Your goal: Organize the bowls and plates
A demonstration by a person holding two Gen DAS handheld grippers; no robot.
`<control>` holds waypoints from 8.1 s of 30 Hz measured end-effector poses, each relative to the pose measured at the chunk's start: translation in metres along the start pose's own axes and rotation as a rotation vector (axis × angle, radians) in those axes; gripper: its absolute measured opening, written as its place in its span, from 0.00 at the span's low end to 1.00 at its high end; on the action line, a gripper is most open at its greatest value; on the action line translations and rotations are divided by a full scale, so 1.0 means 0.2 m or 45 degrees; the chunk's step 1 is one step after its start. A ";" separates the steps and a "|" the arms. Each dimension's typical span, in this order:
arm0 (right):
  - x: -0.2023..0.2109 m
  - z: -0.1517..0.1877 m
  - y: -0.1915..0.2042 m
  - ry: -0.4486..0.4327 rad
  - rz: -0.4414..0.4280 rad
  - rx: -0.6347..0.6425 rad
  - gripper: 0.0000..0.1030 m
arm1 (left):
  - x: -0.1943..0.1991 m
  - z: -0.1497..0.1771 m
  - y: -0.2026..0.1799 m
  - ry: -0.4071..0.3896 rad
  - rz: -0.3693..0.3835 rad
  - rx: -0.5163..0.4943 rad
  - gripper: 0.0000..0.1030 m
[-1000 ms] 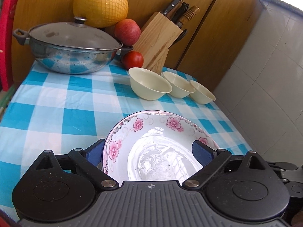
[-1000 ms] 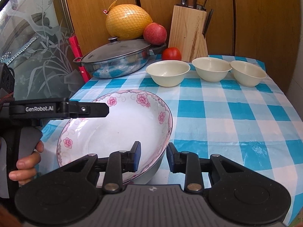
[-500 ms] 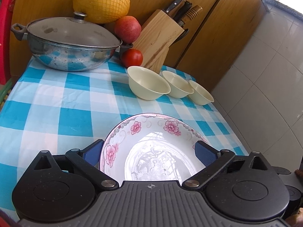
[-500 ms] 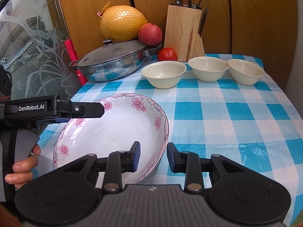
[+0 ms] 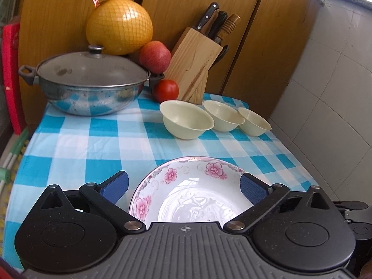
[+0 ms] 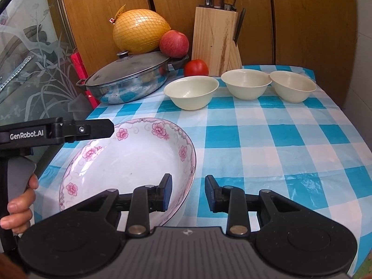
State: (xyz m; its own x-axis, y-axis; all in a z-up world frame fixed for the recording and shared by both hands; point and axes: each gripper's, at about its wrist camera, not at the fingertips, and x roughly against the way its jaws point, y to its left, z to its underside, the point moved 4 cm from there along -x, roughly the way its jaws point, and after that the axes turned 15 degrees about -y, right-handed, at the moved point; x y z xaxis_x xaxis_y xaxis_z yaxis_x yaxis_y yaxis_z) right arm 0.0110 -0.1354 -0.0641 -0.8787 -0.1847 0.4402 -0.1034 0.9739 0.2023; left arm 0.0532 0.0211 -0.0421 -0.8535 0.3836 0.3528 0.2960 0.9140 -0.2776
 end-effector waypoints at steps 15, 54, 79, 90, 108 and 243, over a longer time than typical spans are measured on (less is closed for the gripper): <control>0.03 -0.16 -0.07 -0.177 0.124 -0.046 0.30 | -0.08 -0.10 -0.06 -0.015 -0.049 0.015 1.00; -0.12 -0.42 -0.27 -0.275 0.206 -0.171 0.36 | -0.45 -0.23 -0.19 0.024 0.063 -0.021 1.00; -0.78 -0.47 -0.27 -0.042 0.202 -0.244 0.36 | -0.89 -0.23 0.03 0.216 -0.372 -0.242 1.00; -0.91 -0.44 -0.28 0.043 0.170 -0.334 0.36 | -0.98 -0.18 0.09 0.321 -0.396 -0.200 1.00; -1.07 -0.38 -0.29 0.194 0.131 -0.472 0.19 | -1.12 -0.13 0.11 0.414 -0.431 -0.209 0.79; -0.89 -0.54 -0.64 0.069 0.162 -0.772 0.12 | -1.29 -0.32 -0.39 0.404 -0.292 -0.338 0.35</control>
State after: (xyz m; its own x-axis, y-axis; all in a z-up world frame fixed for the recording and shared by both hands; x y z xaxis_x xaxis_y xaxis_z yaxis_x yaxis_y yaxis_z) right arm 0.2321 -0.2417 -0.0734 -0.8404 -0.0939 0.5338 0.2976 0.7431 0.5993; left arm 0.2779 -0.1406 -0.0553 -0.7485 0.1516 0.6456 0.2500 0.9662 0.0628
